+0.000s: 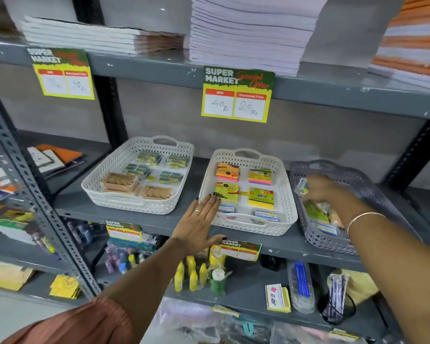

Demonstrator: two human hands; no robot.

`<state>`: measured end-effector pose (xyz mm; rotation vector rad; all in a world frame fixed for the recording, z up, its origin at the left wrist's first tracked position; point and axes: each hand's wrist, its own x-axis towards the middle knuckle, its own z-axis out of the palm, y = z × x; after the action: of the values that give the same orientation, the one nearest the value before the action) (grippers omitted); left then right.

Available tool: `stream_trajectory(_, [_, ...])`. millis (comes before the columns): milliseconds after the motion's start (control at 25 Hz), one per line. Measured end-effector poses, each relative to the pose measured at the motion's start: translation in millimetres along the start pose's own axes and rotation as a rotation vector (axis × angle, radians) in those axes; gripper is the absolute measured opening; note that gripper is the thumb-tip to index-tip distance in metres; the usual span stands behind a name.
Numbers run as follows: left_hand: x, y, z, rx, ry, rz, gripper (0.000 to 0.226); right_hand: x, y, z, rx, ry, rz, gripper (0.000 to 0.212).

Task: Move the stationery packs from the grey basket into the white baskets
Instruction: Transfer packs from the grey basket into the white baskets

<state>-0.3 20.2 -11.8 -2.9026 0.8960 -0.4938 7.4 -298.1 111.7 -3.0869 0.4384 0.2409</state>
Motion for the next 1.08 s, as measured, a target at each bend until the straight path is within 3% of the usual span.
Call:
stream_trajectory(160, [-9.9, -73.4, -16.8, 0.012, 0.059, -0.134, 0.088, 21.2, -84.9, -32.7, 0.081, 0.130, -0.144, 0.058])
stream_trajectory(320, [-38.0, -162.0, -18.6, -0.003, 0.009, -0.260, 0.092, 48.8, -212.3, -38.3, 0.132, 0.138, -0.338, 0.060])
stream_trajectory(520, [-61.4, -225.4, 3.1, -0.082, 0.018, -0.261, 0.094, 79.0, -346.6, -2.3, 0.106, 0.078, -0.472, 0.057])
stream_trajectory(960, [-65.3, -235.6, 16.3, -0.148, 0.038, -0.211, 0.093, 132.0, -406.5, 61.5, -0.121, -0.167, -0.401, 0.052])
stream_trajectory(1080, [-66.8, -235.8, 16.6, -0.142, 0.022, -0.214, 0.093, 132.5, -404.4, 64.0, -0.114, -0.210, -0.396, 0.068])
